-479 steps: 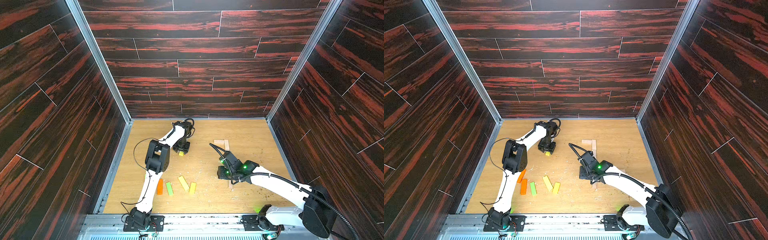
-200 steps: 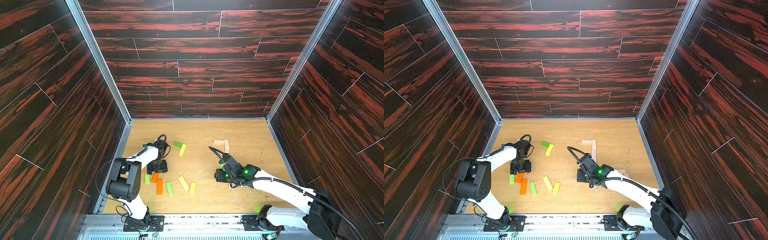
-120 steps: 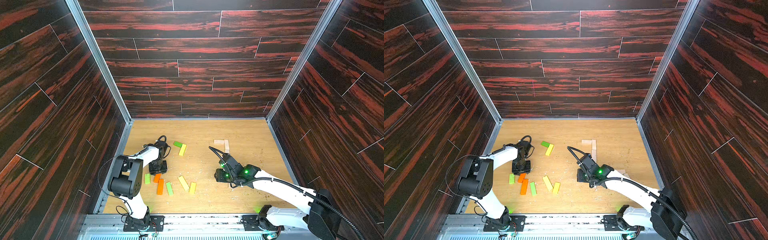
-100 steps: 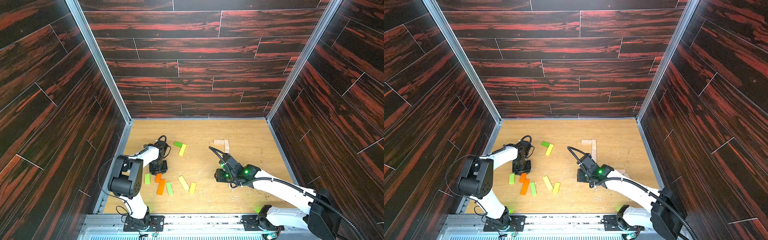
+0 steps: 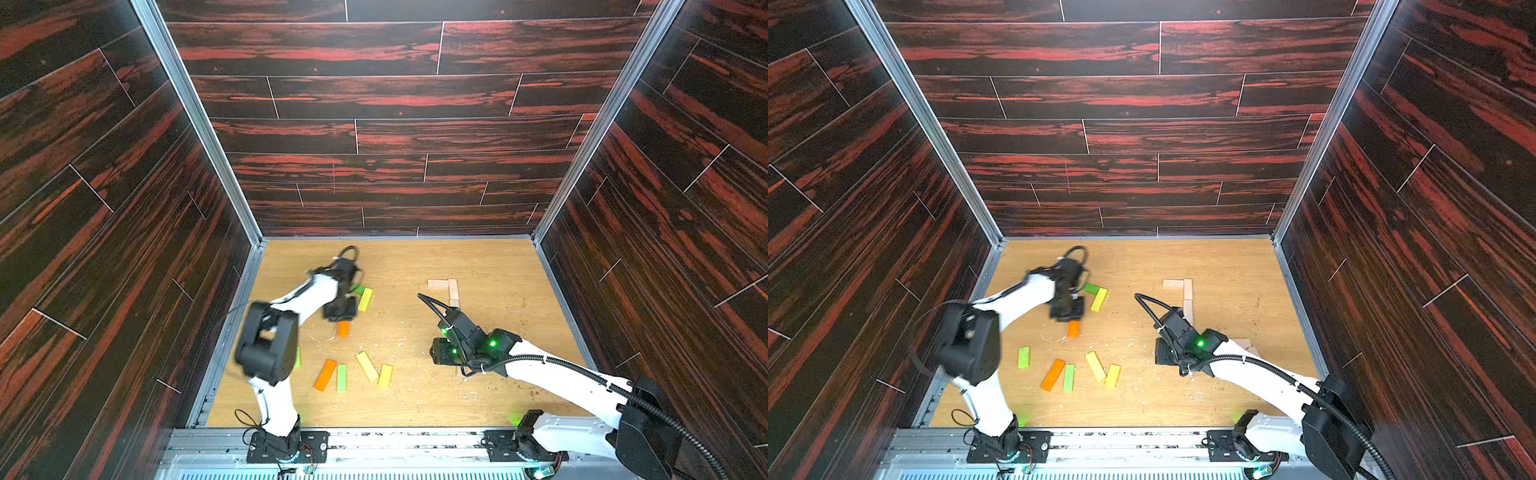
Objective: Assemble a giraffe with building blocks
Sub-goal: Assemble the building block at the center of the board.
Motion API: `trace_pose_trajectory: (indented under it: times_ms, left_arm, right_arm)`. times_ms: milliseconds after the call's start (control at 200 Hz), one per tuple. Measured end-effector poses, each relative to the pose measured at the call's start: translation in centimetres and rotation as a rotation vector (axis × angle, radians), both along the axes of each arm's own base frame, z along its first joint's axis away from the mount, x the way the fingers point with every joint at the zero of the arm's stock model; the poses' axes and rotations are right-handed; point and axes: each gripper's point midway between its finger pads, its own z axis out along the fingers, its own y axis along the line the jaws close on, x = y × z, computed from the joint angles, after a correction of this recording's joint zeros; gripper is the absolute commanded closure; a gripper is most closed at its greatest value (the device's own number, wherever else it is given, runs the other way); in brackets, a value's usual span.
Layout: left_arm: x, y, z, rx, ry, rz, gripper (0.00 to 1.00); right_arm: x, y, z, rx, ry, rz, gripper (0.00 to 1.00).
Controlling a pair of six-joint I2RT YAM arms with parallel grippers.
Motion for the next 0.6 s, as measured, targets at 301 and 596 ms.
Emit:
trace_pose_trajectory:
  times_ms: [301,596]
  left_arm:
    - [-0.6,-2.3,-2.3,0.019,0.100,-0.088,0.77]
    - [-0.9,-2.7,-2.8,0.045,0.145,-0.150,0.37]
  right_arm:
    - [-0.2,-0.8,-0.3,-0.035,0.006,-0.009,0.43]
    - [-0.2,-0.9,-0.4,-0.041,0.009,-0.010,0.43]
